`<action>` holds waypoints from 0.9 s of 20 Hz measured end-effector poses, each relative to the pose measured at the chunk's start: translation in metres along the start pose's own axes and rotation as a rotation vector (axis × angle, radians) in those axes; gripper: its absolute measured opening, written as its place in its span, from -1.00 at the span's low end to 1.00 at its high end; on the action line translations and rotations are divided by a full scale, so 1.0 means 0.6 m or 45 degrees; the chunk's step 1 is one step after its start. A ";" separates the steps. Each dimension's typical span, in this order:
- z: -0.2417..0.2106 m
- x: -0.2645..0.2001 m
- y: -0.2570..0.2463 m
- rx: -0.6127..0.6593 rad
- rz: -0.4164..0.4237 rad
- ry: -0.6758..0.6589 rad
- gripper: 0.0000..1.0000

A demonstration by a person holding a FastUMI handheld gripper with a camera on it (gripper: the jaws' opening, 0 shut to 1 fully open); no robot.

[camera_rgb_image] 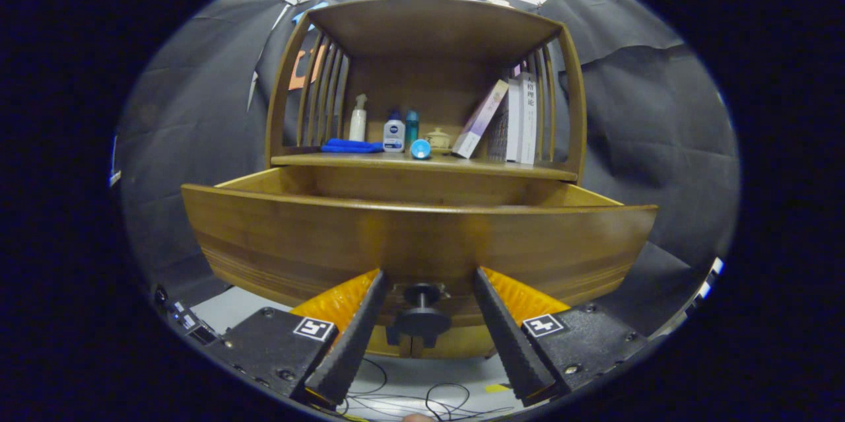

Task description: Pull open the drawer, take out the items inside it, and place them on the countertop above the cabinet.

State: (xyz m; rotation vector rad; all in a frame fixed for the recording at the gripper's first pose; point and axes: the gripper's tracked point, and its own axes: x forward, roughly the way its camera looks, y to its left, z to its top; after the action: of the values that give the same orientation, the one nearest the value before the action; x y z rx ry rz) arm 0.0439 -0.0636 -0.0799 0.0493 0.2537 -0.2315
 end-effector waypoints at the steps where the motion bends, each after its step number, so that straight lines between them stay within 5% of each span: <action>1: 0.001 0.010 0.001 -0.007 -0.002 0.022 0.79; 18: 0.067 0.230 0.009 0.016 -0.022 0.139 0.80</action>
State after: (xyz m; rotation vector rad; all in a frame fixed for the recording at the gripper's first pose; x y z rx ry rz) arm 0.1851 -0.0919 -0.0762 0.0722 0.3612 -0.2480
